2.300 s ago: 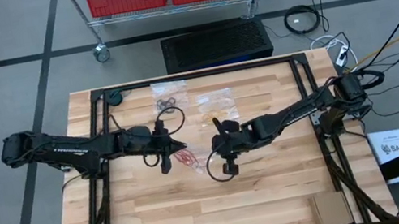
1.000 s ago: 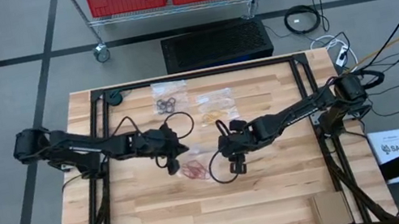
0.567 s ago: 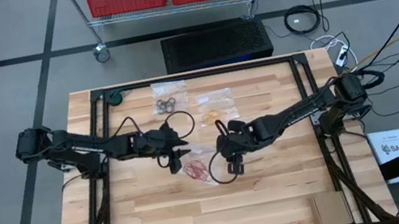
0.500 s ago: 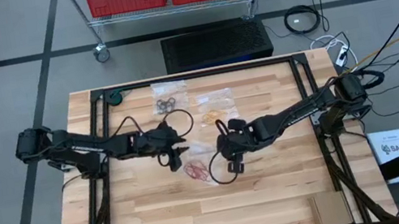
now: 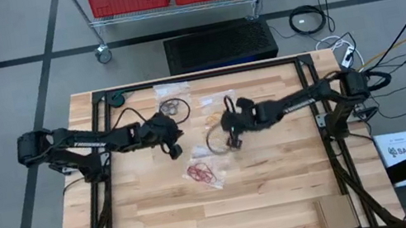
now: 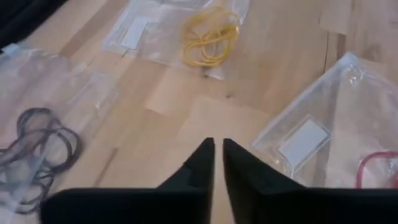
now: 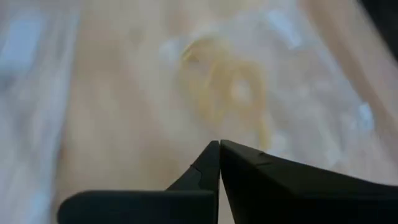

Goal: Sort rubber bands
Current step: Move the transparent zip bags to the center of the table

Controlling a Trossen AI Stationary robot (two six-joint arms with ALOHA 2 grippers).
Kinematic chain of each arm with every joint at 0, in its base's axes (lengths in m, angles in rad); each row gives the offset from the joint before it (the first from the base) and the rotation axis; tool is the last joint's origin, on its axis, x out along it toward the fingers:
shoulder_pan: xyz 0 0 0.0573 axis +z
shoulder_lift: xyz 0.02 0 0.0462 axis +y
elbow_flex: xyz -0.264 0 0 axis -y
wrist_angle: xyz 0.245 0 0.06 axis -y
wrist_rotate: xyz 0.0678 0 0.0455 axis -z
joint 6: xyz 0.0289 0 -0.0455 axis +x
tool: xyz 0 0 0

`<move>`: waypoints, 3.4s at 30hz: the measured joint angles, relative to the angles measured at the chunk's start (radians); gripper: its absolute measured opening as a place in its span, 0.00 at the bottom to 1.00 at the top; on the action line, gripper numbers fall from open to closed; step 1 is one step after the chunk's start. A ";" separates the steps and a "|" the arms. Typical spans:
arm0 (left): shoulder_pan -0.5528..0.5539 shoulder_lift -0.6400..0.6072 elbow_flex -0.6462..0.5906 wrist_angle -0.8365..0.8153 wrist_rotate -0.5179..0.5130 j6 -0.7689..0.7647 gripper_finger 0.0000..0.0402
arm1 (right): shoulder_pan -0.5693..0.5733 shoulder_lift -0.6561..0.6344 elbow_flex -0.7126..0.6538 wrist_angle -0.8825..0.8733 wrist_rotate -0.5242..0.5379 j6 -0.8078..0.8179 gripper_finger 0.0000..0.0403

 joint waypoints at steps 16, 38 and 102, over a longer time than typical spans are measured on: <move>0.063 0.000 0.000 -0.040 0.058 0.024 0.01 | -0.204 0.134 -0.032 0.051 -0.089 0.007 0.00; 0.062 -0.042 0.001 -0.098 0.066 0.020 0.00 | 0.378 -0.246 -0.290 -0.415 -0.231 0.550 0.00; 0.158 -0.226 0.000 -0.289 0.032 -0.161 0.00 | 0.313 -0.105 -0.129 -0.259 -0.195 0.647 0.00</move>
